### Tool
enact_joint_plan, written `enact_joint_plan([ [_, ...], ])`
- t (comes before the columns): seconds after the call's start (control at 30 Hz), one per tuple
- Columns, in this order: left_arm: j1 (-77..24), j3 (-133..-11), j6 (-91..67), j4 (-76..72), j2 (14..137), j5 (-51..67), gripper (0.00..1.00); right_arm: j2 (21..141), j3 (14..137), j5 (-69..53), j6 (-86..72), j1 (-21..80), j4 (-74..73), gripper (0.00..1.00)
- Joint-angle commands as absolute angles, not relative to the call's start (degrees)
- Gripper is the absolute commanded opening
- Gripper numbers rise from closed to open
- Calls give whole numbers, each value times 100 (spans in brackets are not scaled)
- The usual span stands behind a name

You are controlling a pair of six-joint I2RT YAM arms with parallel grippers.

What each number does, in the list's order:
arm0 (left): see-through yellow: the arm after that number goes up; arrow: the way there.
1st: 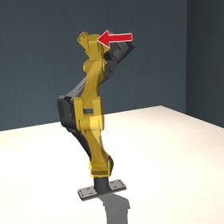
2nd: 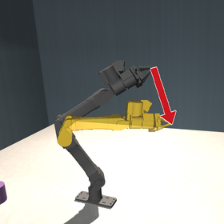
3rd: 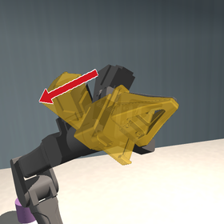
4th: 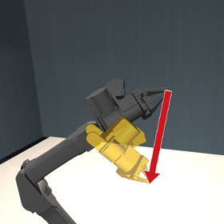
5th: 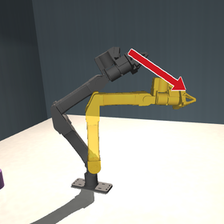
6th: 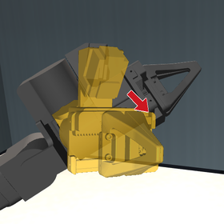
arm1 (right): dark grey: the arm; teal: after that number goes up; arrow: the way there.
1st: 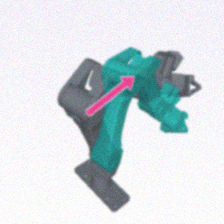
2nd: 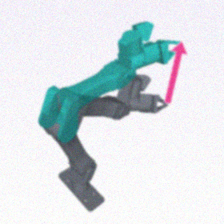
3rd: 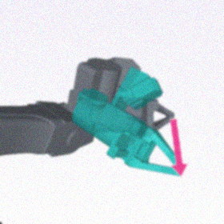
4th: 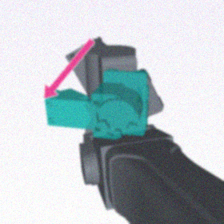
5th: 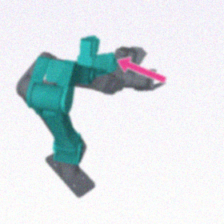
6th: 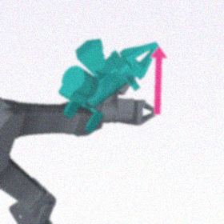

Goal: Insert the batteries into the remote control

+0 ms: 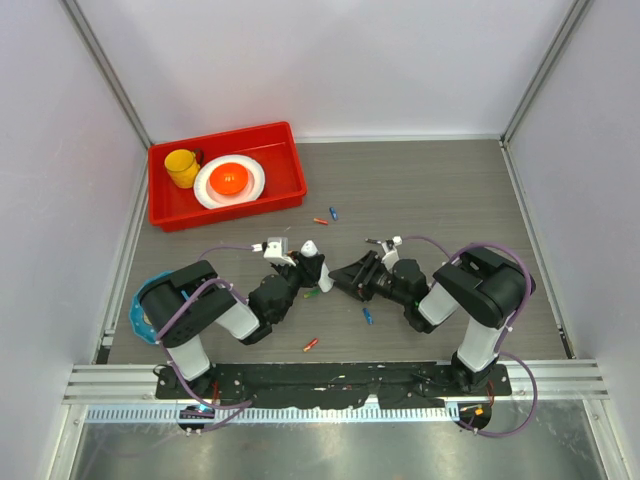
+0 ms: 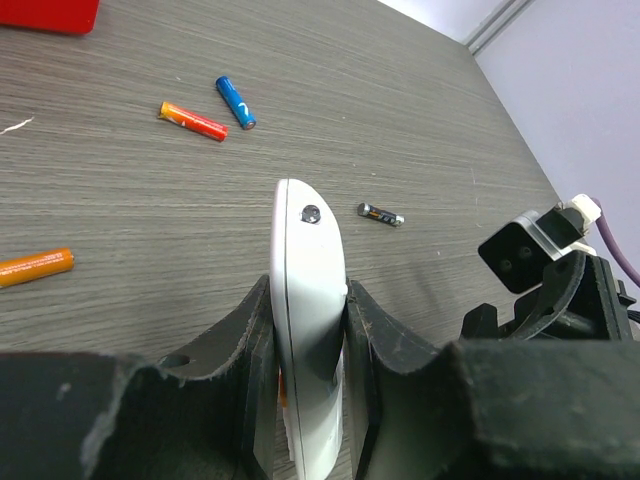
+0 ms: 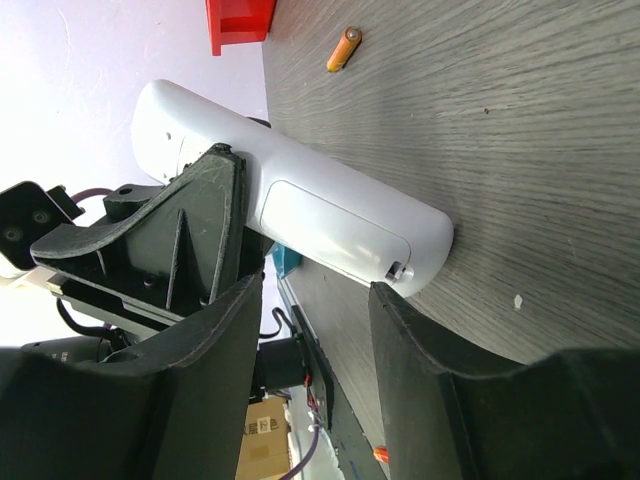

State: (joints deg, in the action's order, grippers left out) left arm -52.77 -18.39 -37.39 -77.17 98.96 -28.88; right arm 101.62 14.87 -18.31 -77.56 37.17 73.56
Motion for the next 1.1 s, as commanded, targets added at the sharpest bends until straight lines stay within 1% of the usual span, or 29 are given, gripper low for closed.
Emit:
enact_joint_plan([
  [0.0,-5300,-1767,-3542,-8859,9817,-3076,0,10160,1643,-1854,-7585,3753,7366,54],
  [0.6,-5300,-1749,-3621,-8859,9782,-3067,0,10222,1722,-1802,-7479,3779,7110,55],
  [1.07,-5317,-1767,-3718,-8859,9817,-2988,0,10389,1846,-1793,-7532,3788,7172,50],
])
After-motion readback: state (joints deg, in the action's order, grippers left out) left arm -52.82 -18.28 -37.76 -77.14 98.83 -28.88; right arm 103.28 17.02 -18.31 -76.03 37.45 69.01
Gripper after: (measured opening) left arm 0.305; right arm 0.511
